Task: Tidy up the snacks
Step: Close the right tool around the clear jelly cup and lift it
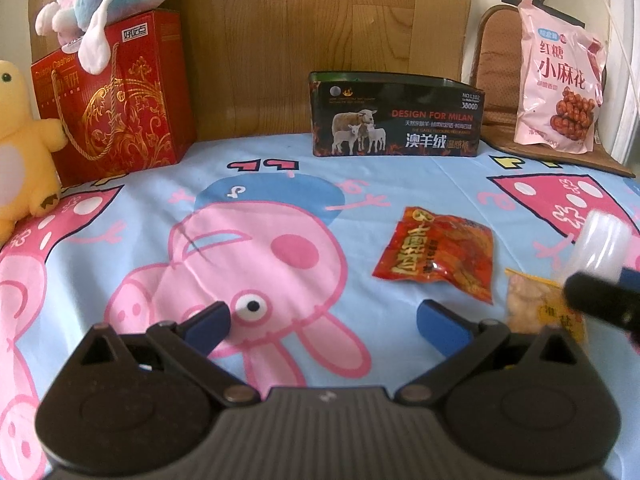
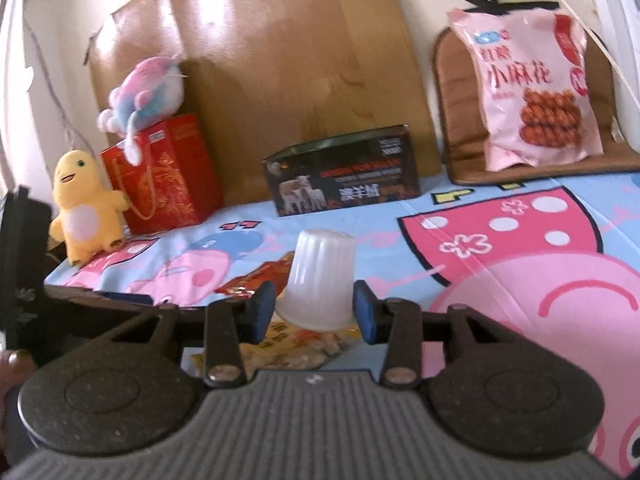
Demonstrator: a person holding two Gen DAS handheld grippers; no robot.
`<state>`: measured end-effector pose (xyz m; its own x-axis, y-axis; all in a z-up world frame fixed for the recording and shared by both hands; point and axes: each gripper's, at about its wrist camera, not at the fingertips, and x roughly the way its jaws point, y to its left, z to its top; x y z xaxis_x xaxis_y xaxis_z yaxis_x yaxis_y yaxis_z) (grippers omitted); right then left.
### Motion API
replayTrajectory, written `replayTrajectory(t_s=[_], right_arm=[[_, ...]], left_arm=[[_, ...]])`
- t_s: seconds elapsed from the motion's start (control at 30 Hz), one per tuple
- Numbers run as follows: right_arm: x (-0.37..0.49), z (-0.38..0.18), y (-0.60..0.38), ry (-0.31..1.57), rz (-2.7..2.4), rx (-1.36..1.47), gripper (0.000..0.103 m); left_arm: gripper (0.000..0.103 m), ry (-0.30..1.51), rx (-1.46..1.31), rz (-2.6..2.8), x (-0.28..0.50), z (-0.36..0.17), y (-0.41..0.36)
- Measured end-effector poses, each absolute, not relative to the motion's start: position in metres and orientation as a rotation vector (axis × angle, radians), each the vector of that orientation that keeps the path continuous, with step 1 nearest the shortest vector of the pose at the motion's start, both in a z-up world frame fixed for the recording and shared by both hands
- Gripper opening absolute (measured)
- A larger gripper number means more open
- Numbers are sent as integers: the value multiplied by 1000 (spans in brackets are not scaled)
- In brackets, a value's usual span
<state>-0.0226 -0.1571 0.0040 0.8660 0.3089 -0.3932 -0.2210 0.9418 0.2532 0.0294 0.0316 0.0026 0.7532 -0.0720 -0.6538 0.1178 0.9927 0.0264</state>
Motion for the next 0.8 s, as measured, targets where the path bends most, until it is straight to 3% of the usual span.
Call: replayTrajectory(t_s=[0.53, 0.8], right_arm=[[-16, -1, -148, 504, 293, 144, 45], [-20, 11, -125, 524, 488, -109, 45]], left_arm=[[103, 711, 66, -103, 29, 3, 31], [102, 640, -119, -166, 20, 16, 70]])
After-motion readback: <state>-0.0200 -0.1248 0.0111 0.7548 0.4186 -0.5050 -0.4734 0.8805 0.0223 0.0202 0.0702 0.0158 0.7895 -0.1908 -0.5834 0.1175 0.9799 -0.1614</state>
